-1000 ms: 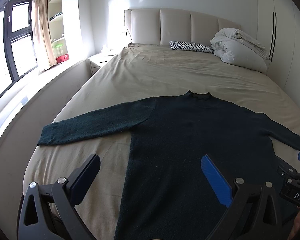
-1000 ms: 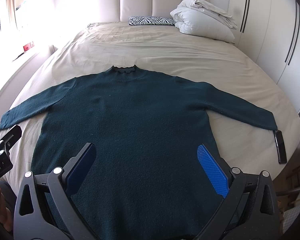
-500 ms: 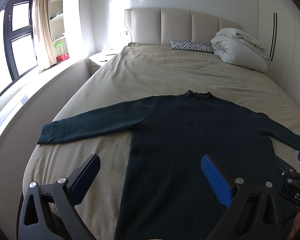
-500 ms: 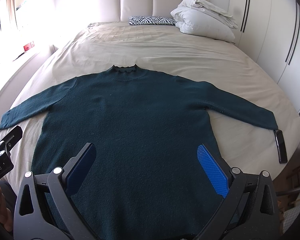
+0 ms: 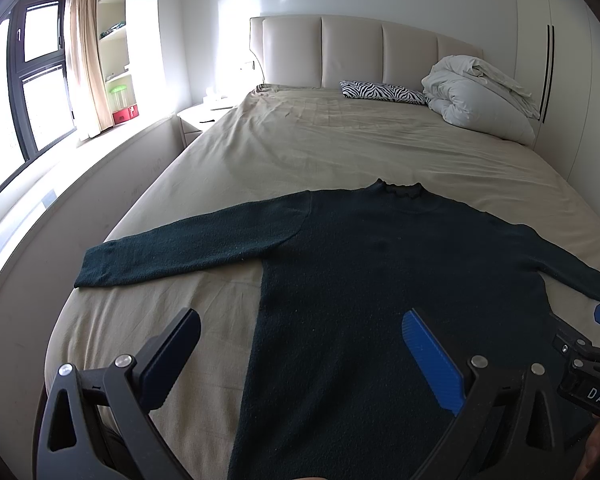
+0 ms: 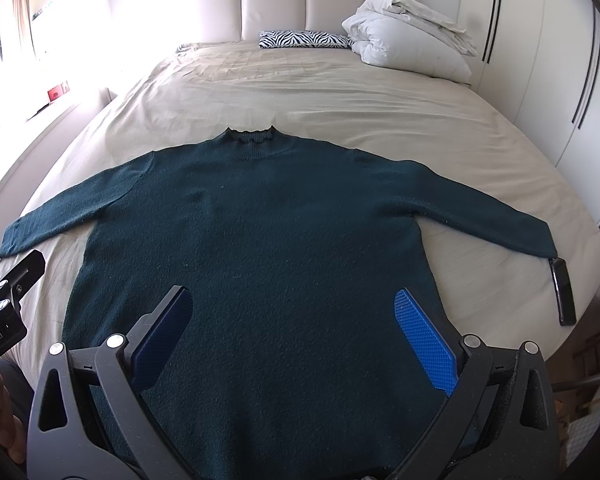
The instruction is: Fold small clothes
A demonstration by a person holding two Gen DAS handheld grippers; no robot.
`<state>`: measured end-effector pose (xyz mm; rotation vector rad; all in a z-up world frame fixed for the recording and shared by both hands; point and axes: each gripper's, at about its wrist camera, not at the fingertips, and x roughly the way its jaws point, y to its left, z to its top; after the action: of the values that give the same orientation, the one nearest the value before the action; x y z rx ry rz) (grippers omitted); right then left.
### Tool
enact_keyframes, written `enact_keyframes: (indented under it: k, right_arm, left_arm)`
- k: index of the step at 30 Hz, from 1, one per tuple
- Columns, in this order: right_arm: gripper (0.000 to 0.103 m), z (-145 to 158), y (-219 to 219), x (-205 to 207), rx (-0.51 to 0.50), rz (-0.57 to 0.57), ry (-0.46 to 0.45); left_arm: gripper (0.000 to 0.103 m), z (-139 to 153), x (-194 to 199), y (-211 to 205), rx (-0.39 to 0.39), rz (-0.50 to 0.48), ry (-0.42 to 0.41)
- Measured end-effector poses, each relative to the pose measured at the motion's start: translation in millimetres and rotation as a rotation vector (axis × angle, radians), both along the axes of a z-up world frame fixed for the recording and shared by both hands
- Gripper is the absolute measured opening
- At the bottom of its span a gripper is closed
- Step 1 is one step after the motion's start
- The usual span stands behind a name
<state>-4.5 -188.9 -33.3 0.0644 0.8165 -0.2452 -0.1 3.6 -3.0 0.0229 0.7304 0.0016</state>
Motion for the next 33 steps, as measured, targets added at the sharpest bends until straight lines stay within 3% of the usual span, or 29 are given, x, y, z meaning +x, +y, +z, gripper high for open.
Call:
enact_keyframes:
  k: [29,33]
  right_arm:
    - [0.103,-13,9,4,0.003,0.003,0.007]
    - [0.103,-15,9,4,0.01,0.003,0.01]
  left_arm:
    - [0.103,-1,0,2,-0.004,0.0,0.003]
    - [0.103,-7,-2,6,-0.047,-0.009,0.012]
